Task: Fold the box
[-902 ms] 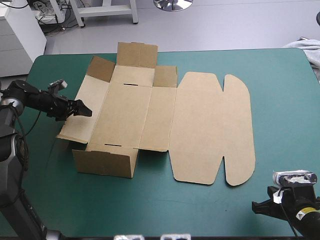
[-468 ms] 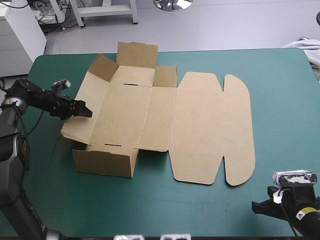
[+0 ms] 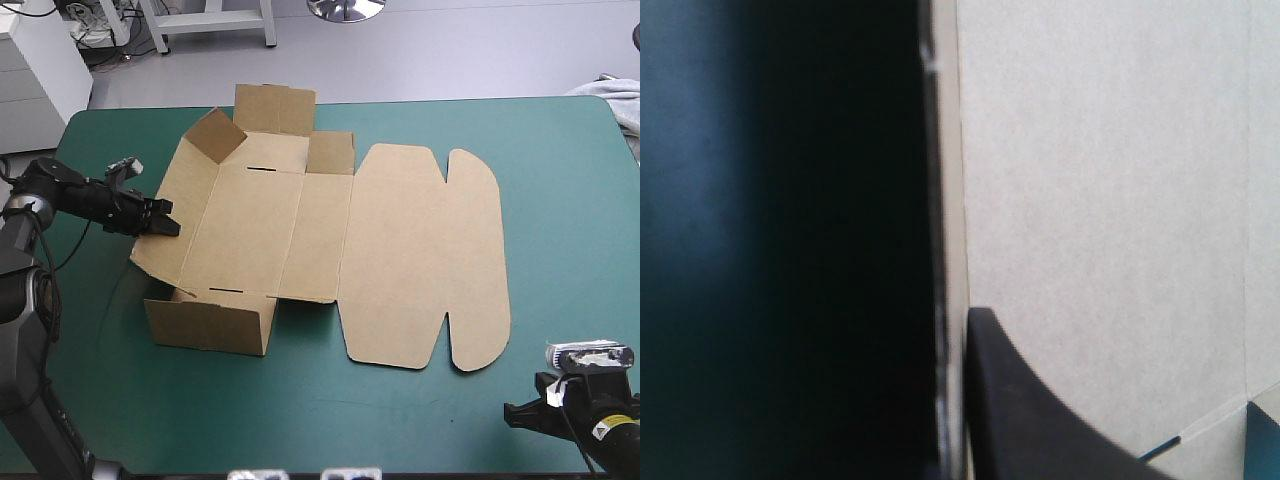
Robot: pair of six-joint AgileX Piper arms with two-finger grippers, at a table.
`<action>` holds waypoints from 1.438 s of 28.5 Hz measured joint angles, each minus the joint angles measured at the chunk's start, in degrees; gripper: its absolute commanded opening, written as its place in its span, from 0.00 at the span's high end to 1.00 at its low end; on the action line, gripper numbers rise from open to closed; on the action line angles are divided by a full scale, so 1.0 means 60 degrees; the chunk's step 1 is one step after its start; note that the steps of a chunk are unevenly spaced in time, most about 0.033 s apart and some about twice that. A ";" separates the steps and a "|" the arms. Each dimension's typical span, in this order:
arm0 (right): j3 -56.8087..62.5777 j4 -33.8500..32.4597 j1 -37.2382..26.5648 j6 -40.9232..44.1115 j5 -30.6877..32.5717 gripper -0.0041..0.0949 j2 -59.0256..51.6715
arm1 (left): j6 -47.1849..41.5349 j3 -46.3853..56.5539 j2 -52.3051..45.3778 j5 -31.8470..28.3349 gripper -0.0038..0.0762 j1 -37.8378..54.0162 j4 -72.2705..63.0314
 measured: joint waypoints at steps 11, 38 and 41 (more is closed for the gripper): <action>0.0000 0.0000 0.0000 0.0000 0.0000 0.98 0.0000 | 0.0033 -0.1020 -0.0665 -0.0108 0.96 -0.1211 0.3390; 0.0000 0.0000 0.0000 0.0000 0.0000 0.98 0.0000 | 0.0985 -0.4050 -0.2122 -0.0037 0.96 -0.7476 0.8620; 0.0000 0.0000 0.0000 0.0000 0.0000 0.98 0.0000 | 0.1015 -0.4050 -0.2187 -0.0139 0.96 -0.8281 0.9122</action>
